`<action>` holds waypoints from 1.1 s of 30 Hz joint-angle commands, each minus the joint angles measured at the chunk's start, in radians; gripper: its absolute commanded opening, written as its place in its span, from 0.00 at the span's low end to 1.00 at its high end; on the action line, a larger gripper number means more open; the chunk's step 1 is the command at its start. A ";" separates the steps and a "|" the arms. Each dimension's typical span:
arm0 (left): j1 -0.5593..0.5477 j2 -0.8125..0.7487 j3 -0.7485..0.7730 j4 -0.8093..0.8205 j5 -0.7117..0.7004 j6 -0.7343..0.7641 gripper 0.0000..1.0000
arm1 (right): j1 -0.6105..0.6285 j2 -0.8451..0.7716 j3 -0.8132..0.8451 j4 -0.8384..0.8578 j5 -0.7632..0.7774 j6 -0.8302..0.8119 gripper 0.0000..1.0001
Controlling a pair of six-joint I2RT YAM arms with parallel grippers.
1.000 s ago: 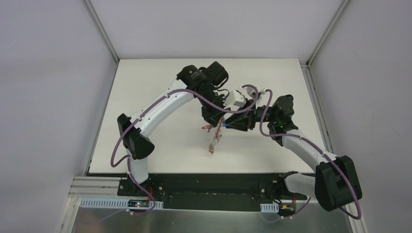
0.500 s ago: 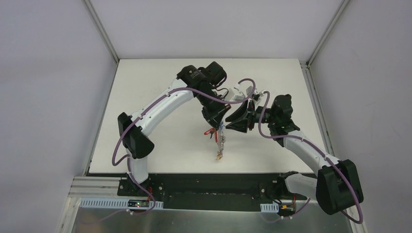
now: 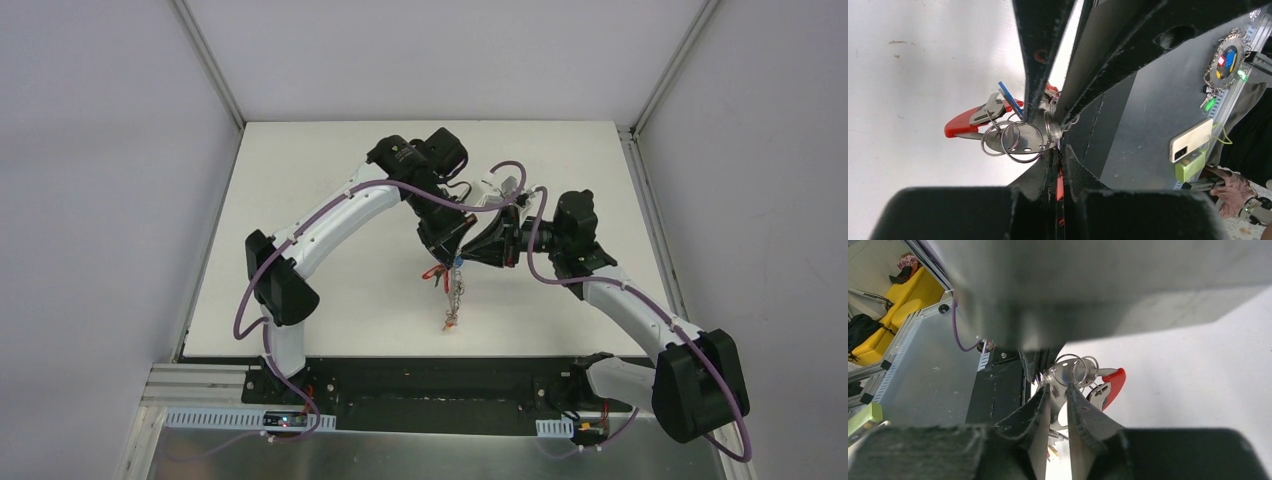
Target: Put the keys on the keyring
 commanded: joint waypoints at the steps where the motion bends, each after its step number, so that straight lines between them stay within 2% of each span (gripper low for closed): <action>1: 0.003 0.002 -0.006 -0.003 0.043 0.005 0.00 | 0.005 -0.004 0.057 0.003 0.015 -0.002 0.15; 5: 0.004 -0.005 -0.006 -0.008 0.055 0.033 0.00 | 0.005 0.007 0.061 0.003 0.044 0.017 0.00; 17: 0.004 -0.089 -0.028 0.025 0.015 0.198 0.00 | 0.001 0.032 0.074 -0.035 0.094 0.017 0.00; 19: 0.003 -0.110 -0.053 0.056 -0.006 0.220 0.00 | -0.004 0.032 0.077 -0.042 0.095 0.016 0.05; 22: 0.003 -0.134 -0.078 0.085 -0.033 0.248 0.00 | -0.011 0.023 0.078 -0.043 0.085 0.019 0.20; 25: 0.007 -0.143 -0.083 0.094 -0.040 0.267 0.00 | -0.027 0.008 0.080 -0.041 0.068 0.020 0.28; 29: 0.017 -0.152 -0.085 0.110 -0.037 0.266 0.00 | -0.044 -0.022 0.081 -0.041 0.027 0.012 0.34; 33: 0.024 -0.153 -0.081 0.114 -0.029 0.246 0.00 | -0.054 -0.050 0.085 -0.043 -0.045 -0.007 0.34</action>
